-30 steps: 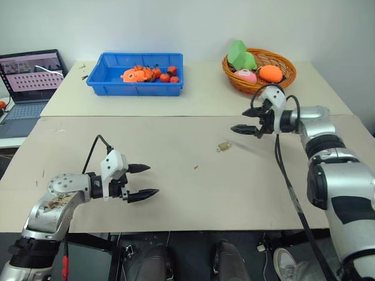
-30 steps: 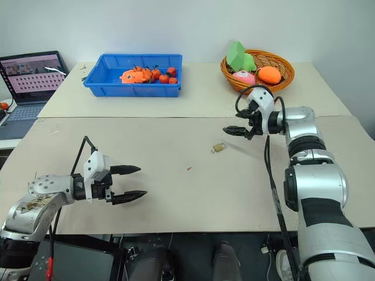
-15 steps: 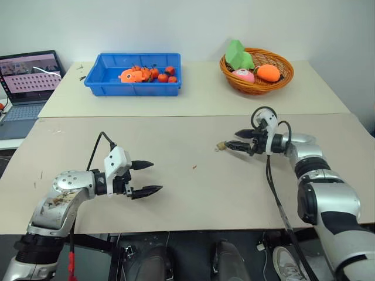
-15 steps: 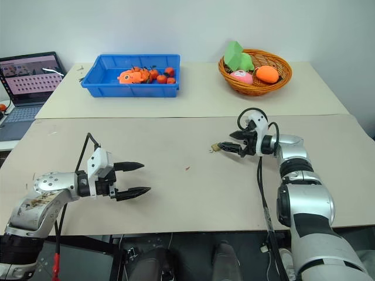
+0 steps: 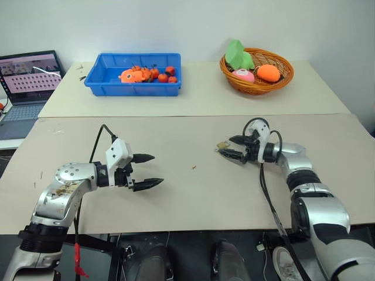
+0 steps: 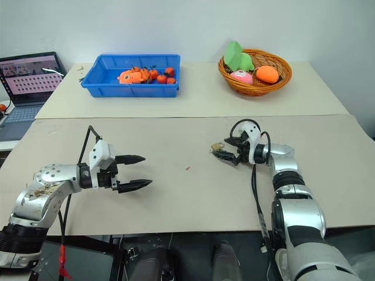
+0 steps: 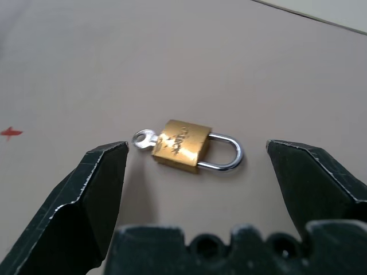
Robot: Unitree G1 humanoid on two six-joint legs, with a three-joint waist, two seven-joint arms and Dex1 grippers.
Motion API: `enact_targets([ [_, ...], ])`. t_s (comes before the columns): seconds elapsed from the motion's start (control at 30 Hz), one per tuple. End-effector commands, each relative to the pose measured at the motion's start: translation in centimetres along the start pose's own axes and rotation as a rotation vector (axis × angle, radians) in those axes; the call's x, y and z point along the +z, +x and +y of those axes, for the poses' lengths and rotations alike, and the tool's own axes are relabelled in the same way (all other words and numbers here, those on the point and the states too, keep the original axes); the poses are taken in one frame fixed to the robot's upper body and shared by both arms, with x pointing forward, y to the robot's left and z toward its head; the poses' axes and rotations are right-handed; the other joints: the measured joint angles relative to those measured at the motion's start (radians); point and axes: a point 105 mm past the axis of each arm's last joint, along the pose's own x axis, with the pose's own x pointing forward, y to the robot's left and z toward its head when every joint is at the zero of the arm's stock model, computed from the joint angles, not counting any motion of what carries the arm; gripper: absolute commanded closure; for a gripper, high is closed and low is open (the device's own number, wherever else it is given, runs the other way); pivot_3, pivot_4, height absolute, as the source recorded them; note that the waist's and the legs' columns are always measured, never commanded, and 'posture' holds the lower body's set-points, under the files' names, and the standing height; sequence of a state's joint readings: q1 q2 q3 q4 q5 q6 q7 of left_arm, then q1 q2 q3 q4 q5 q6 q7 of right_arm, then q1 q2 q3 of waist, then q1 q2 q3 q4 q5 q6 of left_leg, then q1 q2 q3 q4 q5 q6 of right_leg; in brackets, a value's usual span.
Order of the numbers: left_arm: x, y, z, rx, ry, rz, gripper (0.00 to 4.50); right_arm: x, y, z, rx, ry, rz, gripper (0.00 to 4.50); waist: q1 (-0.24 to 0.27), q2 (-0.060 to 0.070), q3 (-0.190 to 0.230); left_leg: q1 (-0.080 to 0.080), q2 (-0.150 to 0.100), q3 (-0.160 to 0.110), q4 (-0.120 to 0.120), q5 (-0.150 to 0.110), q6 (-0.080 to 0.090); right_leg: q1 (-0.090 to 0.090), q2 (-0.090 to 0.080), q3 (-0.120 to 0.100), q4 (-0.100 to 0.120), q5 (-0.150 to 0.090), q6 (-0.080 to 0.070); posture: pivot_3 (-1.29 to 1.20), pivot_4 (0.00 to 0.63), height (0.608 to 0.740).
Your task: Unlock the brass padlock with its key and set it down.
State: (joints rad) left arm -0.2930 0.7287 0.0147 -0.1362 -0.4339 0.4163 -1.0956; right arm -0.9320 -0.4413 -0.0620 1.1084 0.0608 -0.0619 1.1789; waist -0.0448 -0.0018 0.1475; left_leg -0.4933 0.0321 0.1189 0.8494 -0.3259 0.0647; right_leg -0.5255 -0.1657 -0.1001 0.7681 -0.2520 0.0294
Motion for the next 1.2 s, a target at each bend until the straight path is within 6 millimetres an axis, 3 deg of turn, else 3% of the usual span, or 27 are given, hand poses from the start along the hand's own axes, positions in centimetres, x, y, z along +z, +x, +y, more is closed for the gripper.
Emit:
enact_targets([
  [0.03,0.9,0.0,0.2,-0.004,0.032,-0.020,0.11,0.8,0.6,0.4,0.025,-0.046,-0.007,0.00,0.000,0.000,0.000,0.000,0.000,0.000,0.000,0.000,0.000,0.000,0.000,0.000,0.000,0.000,0.000,0.00,0.150,0.664],
  [0.83,0.9,-0.9,0.4,0.046,0.030,-0.001,0.11,0.0,3.5,1.5,0.043,-0.059,0.060,0.00,-0.025,0.000,0.000,0.001,0.001,0.000,0.000,0.001,-0.002,0.000,0.002,0.001,0.001,0.001,-0.001,0.00,0.150,0.664],
  [0.87,0.9,-0.9,0.4,0.046,0.030,0.000,0.00,-0.1,3.5,1.5,0.041,-0.059,0.061,0.50,-0.025,0.000,0.000,0.001,0.001,0.000,0.000,0.001,-0.002,0.000,0.002,0.001,0.001,0.001,-0.001,0.00,0.150,0.664],
  [0.9,0.9,-0.9,0.4,0.047,0.029,0.000,0.00,-0.1,3.5,1.5,0.039,-0.059,0.062,0.53,-0.025,0.000,0.000,0.001,0.001,0.000,0.000,0.001,-0.002,0.000,0.002,0.001,0.001,0.001,-0.001,0.00,0.150,0.664],
  [1.07,0.9,-0.8,0.5,0.050,0.031,0.001,0.00,-0.2,3.4,1.3,0.021,-0.073,0.065,2.36,-0.024,0.000,0.000,0.001,0.001,0.000,0.000,0.001,-0.002,0.000,0.002,0.001,0.001,0.000,-0.001,0.00,0.150,0.664],
  [1.1,0.9,-0.8,0.6,0.050,0.032,0.001,0.00,-0.2,3.4,1.3,0.019,-0.073,0.065,2.59,-0.024,0.000,0.000,0.001,0.001,0.000,0.000,0.001,-0.002,0.000,0.002,0.001,0.001,0.000,-0.001,0.00,0.150,0.664],
  [1.2,0.9,-0.8,0.6,0.049,0.031,0.001,0.00,-0.2,3.3,1.2,0.018,-0.073,0.065,2.63,-0.024,0.000,0.000,0.001,0.001,0.000,0.000,0.001,-0.002,0.000,0.001,0.001,0.001,0.000,-0.001,0.00,0.150,0.664],
])
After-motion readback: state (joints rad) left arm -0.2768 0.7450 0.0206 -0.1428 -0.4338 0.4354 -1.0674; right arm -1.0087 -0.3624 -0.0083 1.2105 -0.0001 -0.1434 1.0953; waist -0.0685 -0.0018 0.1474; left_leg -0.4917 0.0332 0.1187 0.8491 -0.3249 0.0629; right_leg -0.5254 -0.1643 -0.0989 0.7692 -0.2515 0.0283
